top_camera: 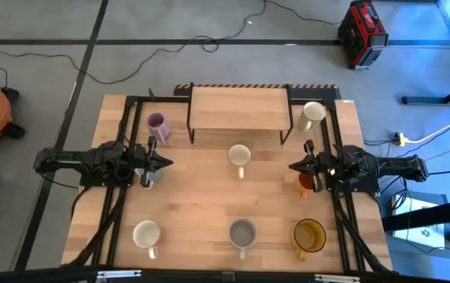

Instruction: Place coffee mugs

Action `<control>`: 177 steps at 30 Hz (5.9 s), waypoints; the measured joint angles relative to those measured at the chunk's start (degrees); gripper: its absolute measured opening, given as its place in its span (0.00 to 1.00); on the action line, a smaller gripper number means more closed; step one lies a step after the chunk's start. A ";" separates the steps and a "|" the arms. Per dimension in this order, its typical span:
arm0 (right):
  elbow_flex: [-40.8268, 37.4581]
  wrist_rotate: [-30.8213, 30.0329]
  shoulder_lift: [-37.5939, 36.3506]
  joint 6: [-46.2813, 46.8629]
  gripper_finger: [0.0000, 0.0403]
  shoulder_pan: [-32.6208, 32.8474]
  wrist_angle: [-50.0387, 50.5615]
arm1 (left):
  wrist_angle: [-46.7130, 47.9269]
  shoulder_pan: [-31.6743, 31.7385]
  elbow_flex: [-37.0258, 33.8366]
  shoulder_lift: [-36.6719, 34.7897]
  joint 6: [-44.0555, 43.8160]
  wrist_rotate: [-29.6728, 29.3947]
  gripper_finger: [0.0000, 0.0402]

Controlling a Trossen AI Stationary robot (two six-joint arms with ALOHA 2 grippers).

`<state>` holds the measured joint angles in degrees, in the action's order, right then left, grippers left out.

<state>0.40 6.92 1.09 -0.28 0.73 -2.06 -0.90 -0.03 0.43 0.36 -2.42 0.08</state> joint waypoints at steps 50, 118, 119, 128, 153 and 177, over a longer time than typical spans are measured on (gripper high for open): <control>0.00 -2.24 0.00 0.05 0.00 0.00 -1.12 | -25.09 0.00 -0.04 0.01 -3.71 -2.43 0.00; 0.00 -1.75 0.01 3.38 0.00 0.01 -1.05 | -28.39 -11.11 48.05 103.08 -26.76 -20.54 0.42; 0.00 -1.75 0.00 3.38 0.00 0.01 -0.99 | -28.37 -11.13 48.66 103.82 -25.94 -21.10 0.42; 0.00 -1.75 -0.01 3.38 0.00 0.01 -0.81 | -28.42 -9.88 51.53 107.10 -24.00 -25.56 0.42; 0.00 -1.32 0.01 3.42 0.00 0.01 -0.86 | -34.85 -8.07 57.59 115.25 -17.51 -19.35 0.25; 0.00 -1.29 0.01 3.42 0.00 0.01 -0.81 | -28.71 -9.46 57.27 107.74 -11.72 -12.40 0.06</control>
<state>0.40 5.63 1.10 3.14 0.73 -2.87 -29.61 -9.49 57.69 108.10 -14.14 -12.32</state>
